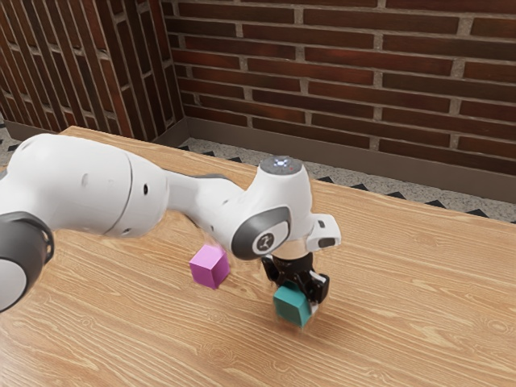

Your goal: Pick up the blue block with one arm, and put the blue block on the pink block with one arm

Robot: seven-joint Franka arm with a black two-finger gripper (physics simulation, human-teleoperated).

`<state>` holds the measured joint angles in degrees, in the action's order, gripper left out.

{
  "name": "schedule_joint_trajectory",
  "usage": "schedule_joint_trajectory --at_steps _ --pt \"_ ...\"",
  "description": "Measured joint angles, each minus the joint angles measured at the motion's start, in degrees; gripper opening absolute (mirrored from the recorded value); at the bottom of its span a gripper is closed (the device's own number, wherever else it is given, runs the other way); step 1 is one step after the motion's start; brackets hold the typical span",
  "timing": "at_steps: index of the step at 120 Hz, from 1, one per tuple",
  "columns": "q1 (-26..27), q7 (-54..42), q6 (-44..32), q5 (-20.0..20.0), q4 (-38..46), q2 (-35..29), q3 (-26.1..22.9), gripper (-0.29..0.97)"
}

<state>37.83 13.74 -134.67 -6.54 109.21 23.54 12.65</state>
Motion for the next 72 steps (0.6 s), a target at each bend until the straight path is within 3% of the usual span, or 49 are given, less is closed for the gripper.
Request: schedule_joint_trajectory --at_steps 26,72 --pt "-0.93 0.21 1.86 1.48 -0.18 -4.6 0.48 0.35" --pt "-1.02 -3.39 6.03 1.07 0.06 -7.0 8.9 0.33"
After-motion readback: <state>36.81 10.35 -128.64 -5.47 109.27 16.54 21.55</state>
